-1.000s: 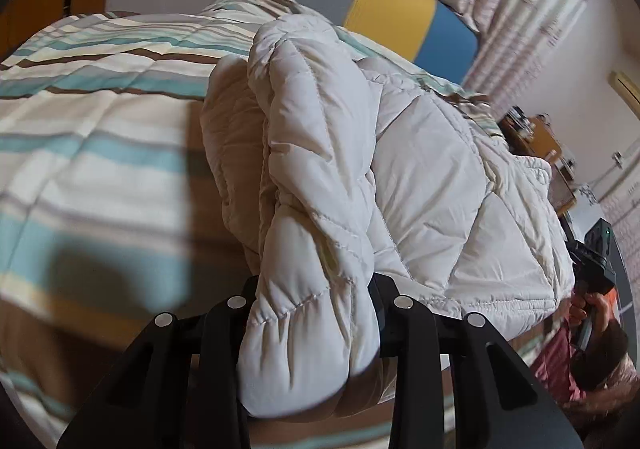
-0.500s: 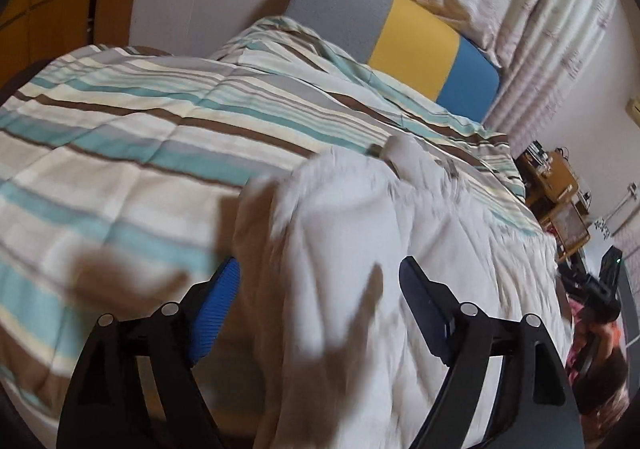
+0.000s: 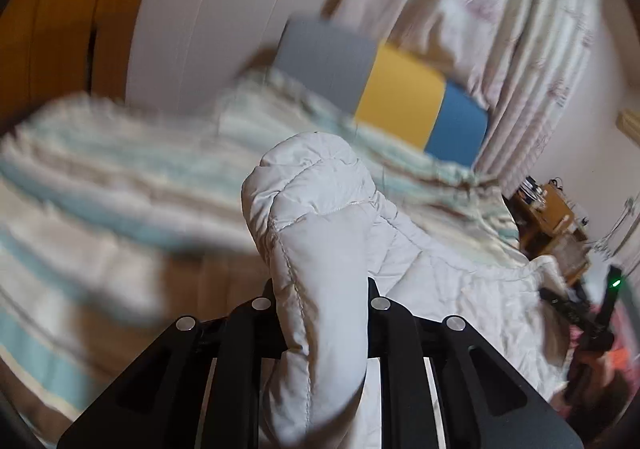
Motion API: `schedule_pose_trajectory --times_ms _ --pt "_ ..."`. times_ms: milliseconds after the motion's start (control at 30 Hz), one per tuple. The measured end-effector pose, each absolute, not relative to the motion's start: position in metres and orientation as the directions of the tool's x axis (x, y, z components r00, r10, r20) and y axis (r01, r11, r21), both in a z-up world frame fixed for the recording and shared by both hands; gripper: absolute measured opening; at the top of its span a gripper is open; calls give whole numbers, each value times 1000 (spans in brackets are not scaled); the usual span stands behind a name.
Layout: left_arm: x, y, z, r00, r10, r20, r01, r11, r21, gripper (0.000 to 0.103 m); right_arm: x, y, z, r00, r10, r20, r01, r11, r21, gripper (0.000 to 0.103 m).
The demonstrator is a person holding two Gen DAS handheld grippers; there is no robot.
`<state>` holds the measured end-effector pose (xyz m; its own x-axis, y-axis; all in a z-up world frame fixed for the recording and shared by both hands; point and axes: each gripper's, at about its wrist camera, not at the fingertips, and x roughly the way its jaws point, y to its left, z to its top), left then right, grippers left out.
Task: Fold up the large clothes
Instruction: 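Open both grippers and release the folded hem onto the jacket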
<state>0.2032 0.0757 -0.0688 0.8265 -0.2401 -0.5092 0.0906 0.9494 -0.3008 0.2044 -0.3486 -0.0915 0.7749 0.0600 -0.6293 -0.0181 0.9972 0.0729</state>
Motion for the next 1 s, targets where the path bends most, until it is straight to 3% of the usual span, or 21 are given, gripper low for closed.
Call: schedule_pose_trajectory --times_ms 133,267,467,667,1000 --pt "212 55 -45 907 -121 -403 56 984 -170 16 211 -344 -77 847 23 -532 22 997 80 16" --pt "242 45 -53 922 -18 -387 -31 992 -119 16 233 -349 -90 874 12 -486 59 990 129 17" --pt "292 36 -98 865 102 -491 -106 994 19 16 271 -343 -127 830 -28 -557 83 994 74 19" --pt "308 47 -139 811 132 -570 -133 990 40 17 294 -341 -167 778 -52 -627 97 995 38 26" --pt "332 49 -183 718 117 -686 -121 992 42 31 319 -331 -207 688 -95 -720 92 995 -43 40"
